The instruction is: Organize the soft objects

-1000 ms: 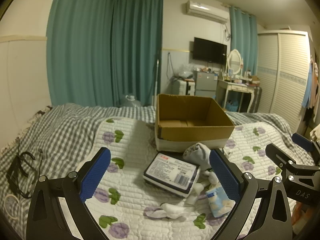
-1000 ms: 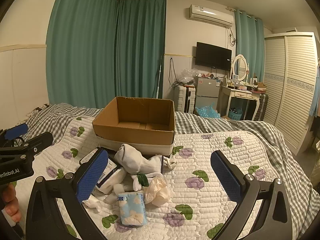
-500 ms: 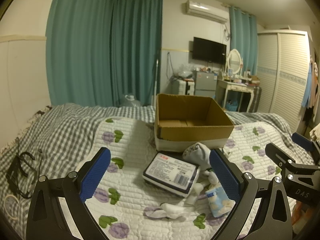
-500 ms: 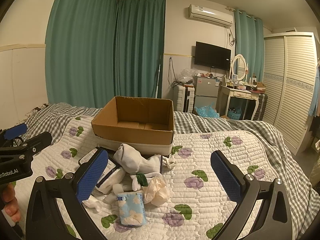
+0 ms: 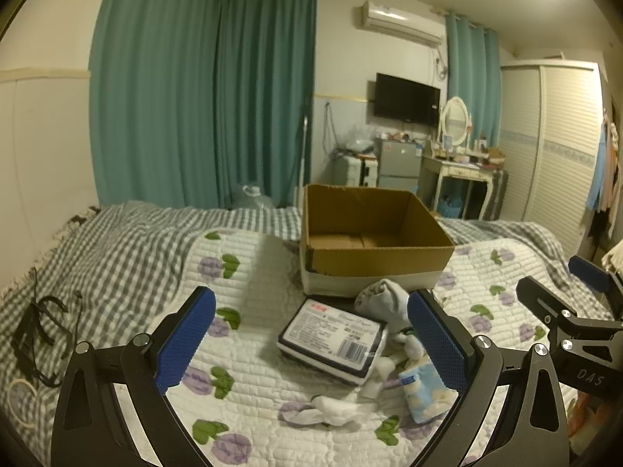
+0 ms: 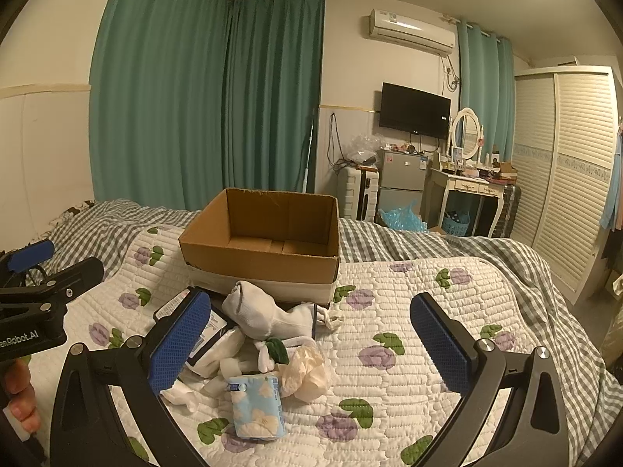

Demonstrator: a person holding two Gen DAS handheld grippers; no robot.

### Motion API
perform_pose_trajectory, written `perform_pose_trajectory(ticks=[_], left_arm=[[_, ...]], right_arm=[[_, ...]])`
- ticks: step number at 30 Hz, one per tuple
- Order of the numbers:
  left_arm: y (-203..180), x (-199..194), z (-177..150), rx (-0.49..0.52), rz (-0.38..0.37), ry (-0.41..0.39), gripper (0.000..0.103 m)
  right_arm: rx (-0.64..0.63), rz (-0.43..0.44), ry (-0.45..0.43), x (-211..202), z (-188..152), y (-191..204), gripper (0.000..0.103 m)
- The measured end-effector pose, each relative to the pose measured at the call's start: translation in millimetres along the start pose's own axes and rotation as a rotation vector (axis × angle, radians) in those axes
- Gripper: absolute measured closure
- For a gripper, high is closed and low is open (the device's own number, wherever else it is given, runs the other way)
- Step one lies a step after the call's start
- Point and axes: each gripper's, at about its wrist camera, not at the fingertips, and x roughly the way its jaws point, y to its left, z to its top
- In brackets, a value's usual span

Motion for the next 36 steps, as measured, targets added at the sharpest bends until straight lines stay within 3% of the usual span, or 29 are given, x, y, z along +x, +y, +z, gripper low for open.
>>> perform_pose_trajectory(ticks=[6,9,19,26,33,35,36], left_arm=[[4,-3,3,-0.003,-0.023,0.022,0.002],[11,0,3,0.002,-0.030,0.092,0.002],[16,47,-62,0.055,0.013,0.323,0.002],[21,74,-85,0.031,0.001,0.449,0.002],[26,95,-103,0.016,0.015,0.525,0.003],[23,100,-107,0.021,0.010,0.540,0.003],[21,101,-108,0.020,-0.003,0.548,0.003]], right_arm=[[-0.008,-0.010,0.001,-10,9,4,0.000],[-0.013,-0.003,0.030,-13,14,7,0.000],[-0.099,0.066,0.299,40,-35,38,0.000],[-0.057,0.121,0.490,82,-71,39,0.005],[-0.075,0.138,0.606,112,-93,49,0.019],[-0.090,0.140,0.631,119,-97,52,0.032],[-0.094,0.144,0.641,120,-99,54,0.043]])
